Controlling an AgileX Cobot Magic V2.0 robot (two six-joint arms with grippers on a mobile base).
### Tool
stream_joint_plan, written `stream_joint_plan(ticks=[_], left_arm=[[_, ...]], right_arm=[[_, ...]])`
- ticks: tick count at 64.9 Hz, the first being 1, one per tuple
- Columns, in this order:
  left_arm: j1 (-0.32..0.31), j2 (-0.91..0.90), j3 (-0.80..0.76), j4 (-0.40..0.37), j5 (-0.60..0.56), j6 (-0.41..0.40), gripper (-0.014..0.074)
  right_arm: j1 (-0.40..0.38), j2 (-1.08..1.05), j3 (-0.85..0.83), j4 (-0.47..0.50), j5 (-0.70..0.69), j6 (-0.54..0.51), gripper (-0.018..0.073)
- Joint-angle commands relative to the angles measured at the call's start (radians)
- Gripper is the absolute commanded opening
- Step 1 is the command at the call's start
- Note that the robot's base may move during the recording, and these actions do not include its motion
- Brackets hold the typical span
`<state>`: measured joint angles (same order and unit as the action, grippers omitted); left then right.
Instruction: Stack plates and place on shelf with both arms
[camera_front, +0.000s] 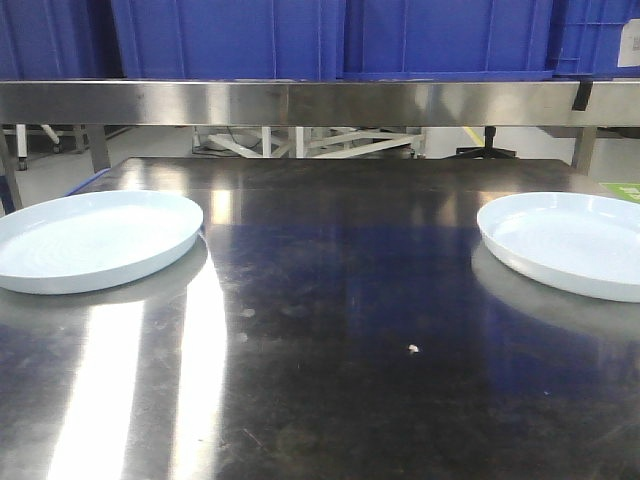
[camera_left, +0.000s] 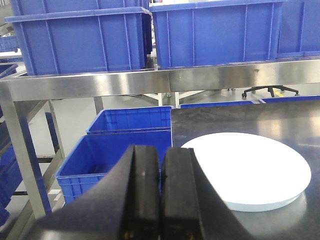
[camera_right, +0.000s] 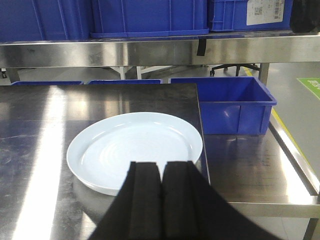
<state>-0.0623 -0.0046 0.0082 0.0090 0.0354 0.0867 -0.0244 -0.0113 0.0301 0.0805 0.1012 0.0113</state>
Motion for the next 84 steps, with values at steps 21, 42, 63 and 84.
stream_joint_plan(ticks=[21, 42, 63, 84], left_arm=[[-0.001, -0.02, 0.003, -0.009, -0.08, -0.012, 0.0082], [-0.001, -0.018, -0.028, -0.009, -0.1, -0.012, 0.0082], [-0.001, 0.071, -0.254, -0.009, 0.112, -0.012, 0.0082], [-0.001, 0.301, -0.425, -0.04, 0.35, -0.012, 0.0082]], right_arm=[[-0.004, -0.019, 0.0, -0.011, -0.083, -0.011, 0.0047], [-0.004, -0.019, 0.0, -0.011, -0.083, -0.011, 0.0047], [-0.004, -0.019, 0.0, -0.011, -0.083, -0.011, 0.0047], [-0.004, -0.019, 0.0, -0.011, -0.083, -0.011, 0.0047]])
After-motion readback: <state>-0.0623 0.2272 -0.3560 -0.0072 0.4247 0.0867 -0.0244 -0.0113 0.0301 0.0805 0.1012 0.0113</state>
